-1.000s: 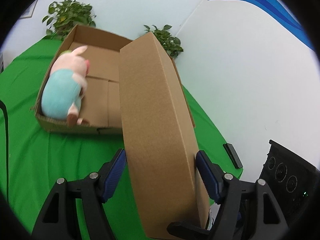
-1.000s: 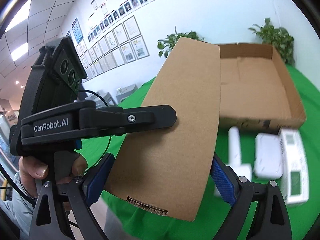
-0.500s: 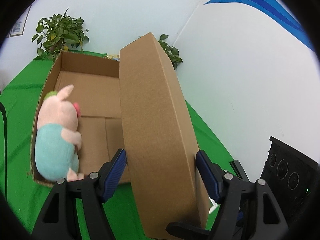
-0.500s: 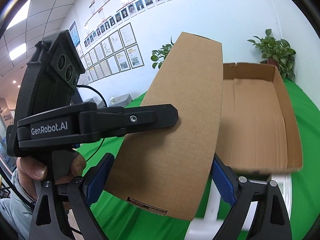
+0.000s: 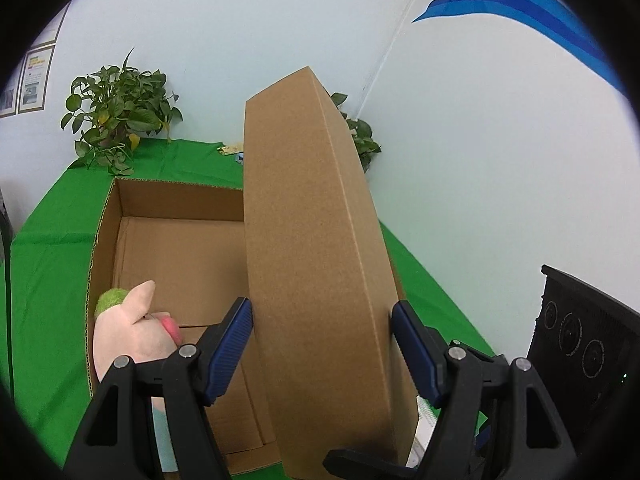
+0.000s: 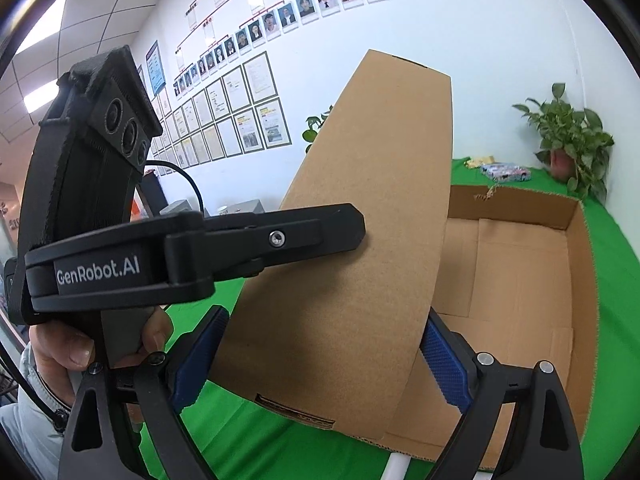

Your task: Organize objects

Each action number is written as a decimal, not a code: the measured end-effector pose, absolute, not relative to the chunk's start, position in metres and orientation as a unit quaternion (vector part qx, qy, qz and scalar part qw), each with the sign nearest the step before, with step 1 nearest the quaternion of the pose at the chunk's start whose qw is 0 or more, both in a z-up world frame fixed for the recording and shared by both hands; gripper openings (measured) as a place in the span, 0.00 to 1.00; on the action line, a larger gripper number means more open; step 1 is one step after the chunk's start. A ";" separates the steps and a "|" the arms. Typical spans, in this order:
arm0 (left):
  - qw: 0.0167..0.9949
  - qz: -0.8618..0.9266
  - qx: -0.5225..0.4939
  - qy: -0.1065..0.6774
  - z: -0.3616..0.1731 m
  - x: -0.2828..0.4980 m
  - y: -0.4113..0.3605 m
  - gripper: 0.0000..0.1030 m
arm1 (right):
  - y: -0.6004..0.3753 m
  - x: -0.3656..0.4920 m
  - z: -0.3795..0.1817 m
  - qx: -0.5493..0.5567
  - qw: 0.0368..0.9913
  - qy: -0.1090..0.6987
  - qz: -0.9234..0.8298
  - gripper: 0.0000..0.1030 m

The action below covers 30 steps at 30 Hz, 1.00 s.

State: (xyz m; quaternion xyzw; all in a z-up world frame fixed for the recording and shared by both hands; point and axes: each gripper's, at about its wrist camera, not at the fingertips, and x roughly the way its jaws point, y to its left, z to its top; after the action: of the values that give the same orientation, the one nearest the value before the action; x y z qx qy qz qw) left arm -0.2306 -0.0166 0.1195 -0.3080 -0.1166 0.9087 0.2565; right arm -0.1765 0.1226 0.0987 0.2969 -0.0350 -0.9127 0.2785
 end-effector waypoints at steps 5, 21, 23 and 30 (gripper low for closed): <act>0.224 0.908 -0.339 -0.100 0.093 -0.236 -0.018 0.68 | 0.118 -0.200 0.066 0.328 0.302 -0.053 -0.894 0.88; 0.170 0.903 -0.387 -0.080 0.036 -0.230 -0.026 0.68 | 0.103 -0.248 0.003 0.395 0.324 -0.075 -0.857 0.85; 0.163 0.903 -0.392 -0.073 0.032 -0.230 -0.024 0.68 | 0.102 -0.253 -0.004 0.403 0.327 -0.077 -0.852 0.85; 0.132 0.907 -0.396 -0.049 0.023 -0.230 -0.018 0.68 | 0.099 -0.274 -0.025 0.424 0.344 -0.092 -0.833 0.84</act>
State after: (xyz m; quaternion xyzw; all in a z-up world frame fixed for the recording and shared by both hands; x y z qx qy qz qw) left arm -0.2301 -0.0183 0.0227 -0.3960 -0.0489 0.9074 0.1319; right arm -0.2736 0.0988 -0.0245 0.4235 -0.0925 -0.8329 0.3441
